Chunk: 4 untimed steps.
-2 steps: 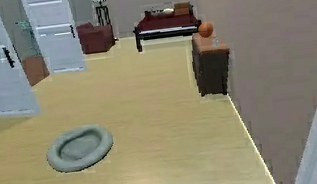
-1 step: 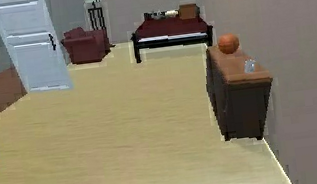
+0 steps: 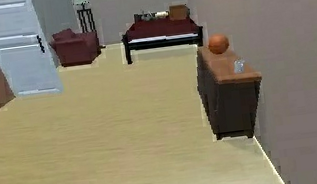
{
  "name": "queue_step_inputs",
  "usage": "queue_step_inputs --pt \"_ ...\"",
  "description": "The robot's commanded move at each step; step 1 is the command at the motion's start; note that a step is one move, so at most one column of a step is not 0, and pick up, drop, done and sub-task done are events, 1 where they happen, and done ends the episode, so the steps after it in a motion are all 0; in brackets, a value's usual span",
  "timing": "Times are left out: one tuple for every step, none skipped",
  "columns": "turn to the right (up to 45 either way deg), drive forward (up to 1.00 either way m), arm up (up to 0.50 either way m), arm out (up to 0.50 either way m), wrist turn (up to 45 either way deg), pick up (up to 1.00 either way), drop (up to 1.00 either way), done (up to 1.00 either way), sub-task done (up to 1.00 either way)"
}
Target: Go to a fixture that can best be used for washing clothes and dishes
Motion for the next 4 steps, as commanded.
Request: queue_step_inputs --pt "12.0 0.00 0.00 0.00 0.0 0.00 0.00 0.00 0.00" --pt "0.0 1.00 0.00 0.00 0.0 0.00 0.00 0.00 0.00" --pt "0.0 0.05 0.00 0.00 0.0 0.00 0.00 0.00 0.00" --pt "-45.0 0.00 0.00 0.00 0.0 0.00 0.00 0.00 0.00"
